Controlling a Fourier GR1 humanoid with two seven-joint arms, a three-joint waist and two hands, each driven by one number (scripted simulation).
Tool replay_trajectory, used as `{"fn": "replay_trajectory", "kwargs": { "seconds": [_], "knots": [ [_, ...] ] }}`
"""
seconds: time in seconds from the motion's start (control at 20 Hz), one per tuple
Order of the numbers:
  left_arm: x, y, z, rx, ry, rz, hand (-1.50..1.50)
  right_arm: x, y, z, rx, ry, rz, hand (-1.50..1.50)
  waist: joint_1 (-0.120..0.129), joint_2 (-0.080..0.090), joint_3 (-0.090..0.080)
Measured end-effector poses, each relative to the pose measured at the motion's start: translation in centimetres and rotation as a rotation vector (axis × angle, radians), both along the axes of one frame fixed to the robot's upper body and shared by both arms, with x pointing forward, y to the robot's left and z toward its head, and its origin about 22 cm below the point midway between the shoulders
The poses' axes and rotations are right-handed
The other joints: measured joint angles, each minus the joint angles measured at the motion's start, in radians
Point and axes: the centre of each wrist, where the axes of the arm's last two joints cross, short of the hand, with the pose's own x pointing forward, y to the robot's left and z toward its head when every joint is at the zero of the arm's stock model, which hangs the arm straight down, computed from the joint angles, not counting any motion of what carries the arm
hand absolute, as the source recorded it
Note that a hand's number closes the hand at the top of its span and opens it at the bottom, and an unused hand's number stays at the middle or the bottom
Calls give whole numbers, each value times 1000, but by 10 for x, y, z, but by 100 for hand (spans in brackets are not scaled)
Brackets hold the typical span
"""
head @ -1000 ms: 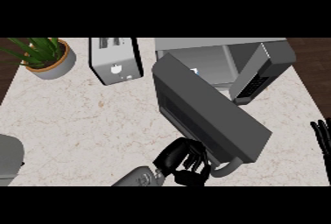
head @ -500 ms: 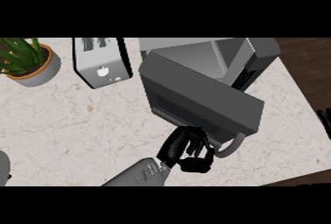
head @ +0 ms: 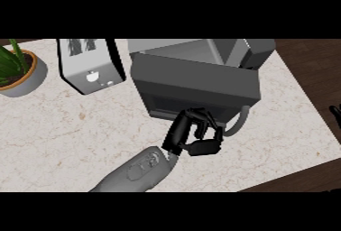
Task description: Pick up the milk, place it into the microwave and close the microwave
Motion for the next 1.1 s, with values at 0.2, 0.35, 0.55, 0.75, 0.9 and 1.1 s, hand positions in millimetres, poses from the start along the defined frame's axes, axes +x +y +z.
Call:
{"fn": "replay_trajectory", "kwargs": {
  "seconds": [0.2, 0.35, 0.55, 0.75, 0.9, 1.1],
  "knots": [
    [15, -1, 11, -47, 6, 43, 150, 5, 1, 11, -1, -13, 31, -150, -20, 8, 1],
    [26, -1, 17, -64, 16, 73, 150, 8, 0, 20, -10, -13, 52, -150, -33, 14, 2],
    [41, 0, 25, -83, 27, 107, 150, 12, -5, 33, -26, -23, 66, -150, -47, 20, 2],
    [51, 1, 31, -113, 27, 127, 150, 15, -10, 42, -37, -26, 75, -150, -58, 28, 3],
    [51, 1, 31, -147, 27, 123, 150, 18, -12, 47, -33, -32, 79, -150, -58, 31, 4],
    [51, 1, 31, -176, 24, 123, 150, 22, -16, 55, -32, -38, 82, -150, -61, 33, 5]
  ]
}}
